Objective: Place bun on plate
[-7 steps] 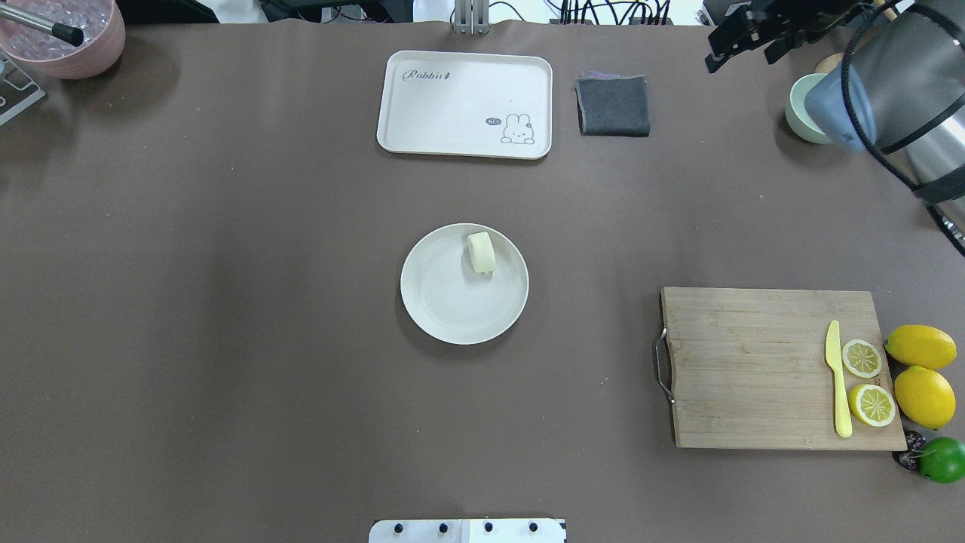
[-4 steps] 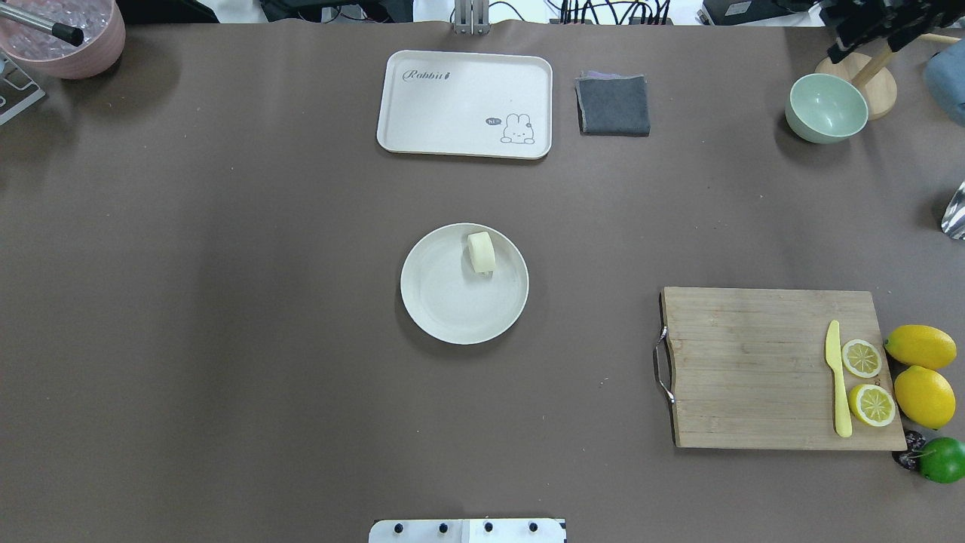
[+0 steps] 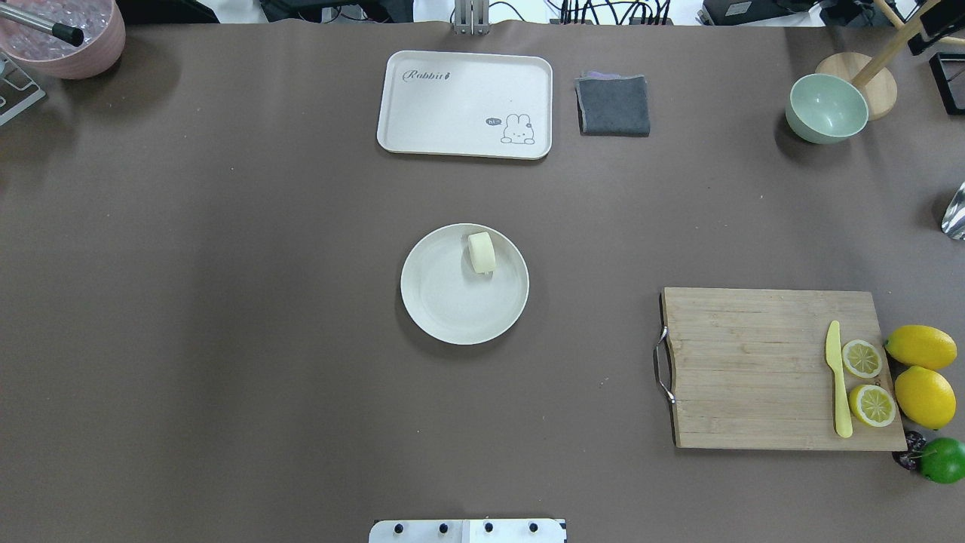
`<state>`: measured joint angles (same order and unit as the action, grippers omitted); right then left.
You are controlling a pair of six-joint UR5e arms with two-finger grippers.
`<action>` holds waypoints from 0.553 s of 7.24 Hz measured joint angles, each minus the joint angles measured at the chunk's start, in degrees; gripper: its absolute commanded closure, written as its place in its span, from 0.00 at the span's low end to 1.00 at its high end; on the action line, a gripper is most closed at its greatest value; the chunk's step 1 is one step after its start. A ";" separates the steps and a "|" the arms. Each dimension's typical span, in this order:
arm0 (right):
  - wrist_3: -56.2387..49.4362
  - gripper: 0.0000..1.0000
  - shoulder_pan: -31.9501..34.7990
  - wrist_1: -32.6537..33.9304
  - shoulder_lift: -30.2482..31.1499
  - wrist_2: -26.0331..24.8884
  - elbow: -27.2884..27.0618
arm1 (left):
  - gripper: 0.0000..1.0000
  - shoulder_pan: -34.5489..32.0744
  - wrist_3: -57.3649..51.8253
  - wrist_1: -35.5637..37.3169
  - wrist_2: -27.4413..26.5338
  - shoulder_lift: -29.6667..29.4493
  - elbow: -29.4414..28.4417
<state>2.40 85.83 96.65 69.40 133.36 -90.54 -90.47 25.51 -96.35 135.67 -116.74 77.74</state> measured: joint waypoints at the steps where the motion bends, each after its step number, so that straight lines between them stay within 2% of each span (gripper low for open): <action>1: -0.62 0.00 1.24 0.40 1.94 0.05 -0.13 | 0.02 -0.73 -0.19 1.39 0.06 0.67 0.07; 4: -0.49 0.00 2.27 0.90 5.01 0.01 -0.17 | 0.02 -1.90 -0.45 2.25 2.55 2.83 0.25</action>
<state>1.91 88.10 97.55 74.41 133.37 -90.71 -92.37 25.07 -94.11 138.23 -113.91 77.99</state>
